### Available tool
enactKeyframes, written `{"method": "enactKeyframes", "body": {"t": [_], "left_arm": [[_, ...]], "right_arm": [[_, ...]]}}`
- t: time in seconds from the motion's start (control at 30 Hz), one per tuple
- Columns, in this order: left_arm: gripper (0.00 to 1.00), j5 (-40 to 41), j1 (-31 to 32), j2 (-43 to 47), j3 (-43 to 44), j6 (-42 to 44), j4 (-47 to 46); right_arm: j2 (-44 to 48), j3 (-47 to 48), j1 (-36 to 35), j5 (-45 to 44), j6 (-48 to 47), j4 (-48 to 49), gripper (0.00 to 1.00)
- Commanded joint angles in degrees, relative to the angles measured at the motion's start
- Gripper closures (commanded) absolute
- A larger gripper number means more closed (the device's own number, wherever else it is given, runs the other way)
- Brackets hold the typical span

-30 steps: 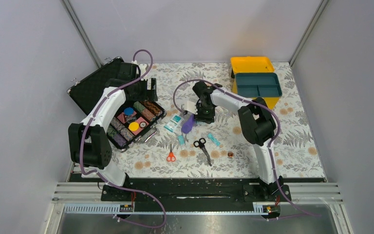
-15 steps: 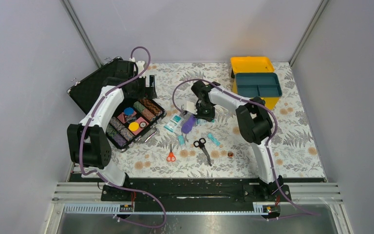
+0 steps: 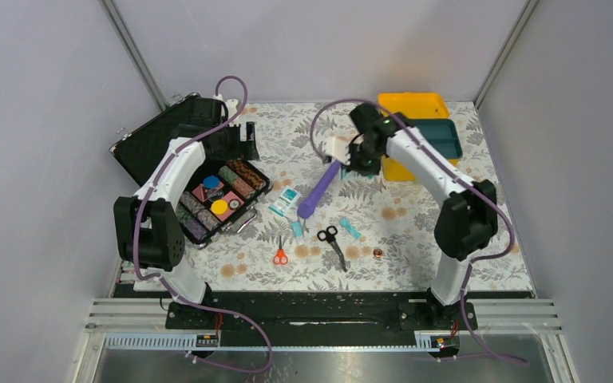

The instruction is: Organize the medicine kit

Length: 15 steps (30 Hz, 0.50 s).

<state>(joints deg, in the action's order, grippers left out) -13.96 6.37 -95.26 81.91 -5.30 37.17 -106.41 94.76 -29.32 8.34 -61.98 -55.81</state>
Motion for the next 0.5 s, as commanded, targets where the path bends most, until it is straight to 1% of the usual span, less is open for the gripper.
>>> {"method": "enactKeyframes", "body": {"t": [0.0,0.17,0.3,0.47], "left_arm": [[0.13,-1.37,-0.31,-0.6,3.22,-1.29,-2.53],[0.14,-1.06,-0.36,-1.43,4.62,-0.27,-2.25],[0.14,-0.76,-0.31,-1.91,5.88,0.98,-1.33],[0.14,-0.1,-0.31,-1.86,7.17,2.73,-0.31]], "right_arm": [[2.49,8.56,7.08,4.12,-3.13,-6.49,0.93],[0.59,15.23,15.5,2.64,-8.46,-6.0,0.92],[-4.79,23.78,21.3,1.18,-13.05,-5.49,0.92],[-13.25,36.15,26.06,3.05,-19.36,-12.8,0.9]]}}
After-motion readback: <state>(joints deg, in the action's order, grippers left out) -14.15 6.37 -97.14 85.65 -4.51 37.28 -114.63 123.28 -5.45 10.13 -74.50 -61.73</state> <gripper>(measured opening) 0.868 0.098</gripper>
